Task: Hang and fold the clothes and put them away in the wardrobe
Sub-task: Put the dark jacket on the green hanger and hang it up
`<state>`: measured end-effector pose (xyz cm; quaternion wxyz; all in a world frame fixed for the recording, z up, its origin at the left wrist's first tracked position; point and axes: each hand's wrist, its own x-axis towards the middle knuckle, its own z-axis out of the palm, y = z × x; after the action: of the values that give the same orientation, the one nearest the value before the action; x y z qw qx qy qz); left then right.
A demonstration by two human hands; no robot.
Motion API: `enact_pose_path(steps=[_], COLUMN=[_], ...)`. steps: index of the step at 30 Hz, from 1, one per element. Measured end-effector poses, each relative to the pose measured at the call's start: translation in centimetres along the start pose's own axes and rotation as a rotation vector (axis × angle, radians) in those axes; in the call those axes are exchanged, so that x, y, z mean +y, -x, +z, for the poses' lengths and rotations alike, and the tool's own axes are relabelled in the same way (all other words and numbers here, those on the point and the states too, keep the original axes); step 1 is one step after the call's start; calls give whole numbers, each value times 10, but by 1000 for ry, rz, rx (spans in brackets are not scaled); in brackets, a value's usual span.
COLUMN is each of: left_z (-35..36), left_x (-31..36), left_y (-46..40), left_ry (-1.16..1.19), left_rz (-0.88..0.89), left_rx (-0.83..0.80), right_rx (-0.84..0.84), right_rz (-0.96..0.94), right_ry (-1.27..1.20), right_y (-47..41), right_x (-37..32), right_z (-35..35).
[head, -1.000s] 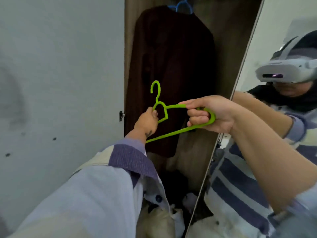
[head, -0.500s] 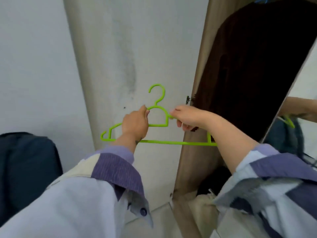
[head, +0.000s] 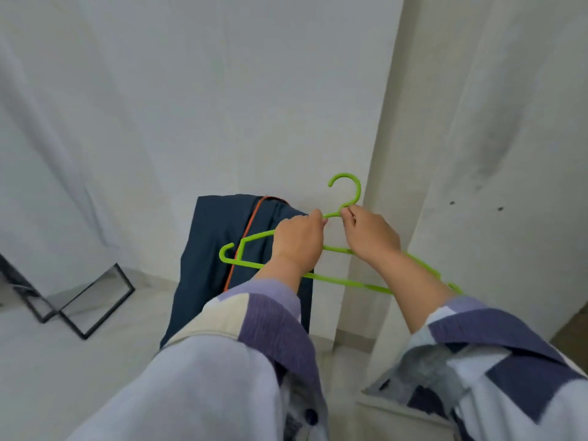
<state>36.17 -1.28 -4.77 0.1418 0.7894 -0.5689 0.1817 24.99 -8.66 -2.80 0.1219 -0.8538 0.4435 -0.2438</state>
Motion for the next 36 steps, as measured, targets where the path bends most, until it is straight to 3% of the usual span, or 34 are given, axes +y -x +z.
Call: enact_pose_path(steps=[5, 8, 14, 18, 25, 29, 36], left_z=[3, 6, 40, 72, 127, 145, 159], left_x=[-68, -99, -166, -197, -215, -212, -212], left_y=[-10, -25, -80, -118, -177, -198, -222], left_ry=[5, 128, 351, 427, 308, 154, 179], left_rz=[-31, -62, -314, -344, -265, -332, -477], left_rx=[9, -28, -122, -177, -327, -441, -622], right_rx=[72, 100, 101, 82, 27, 72, 114], right_rz=[-49, -32, 56, 110, 107, 116, 134], right_ry=[25, 66, 109, 102, 31, 107, 166], right_y=[-22, -37, -78, -103, -150, -155, -158], right_x=[-50, -66, -78, -79, -66, -59, -55], right_z=[43, 67, 117, 153, 188, 210, 226])
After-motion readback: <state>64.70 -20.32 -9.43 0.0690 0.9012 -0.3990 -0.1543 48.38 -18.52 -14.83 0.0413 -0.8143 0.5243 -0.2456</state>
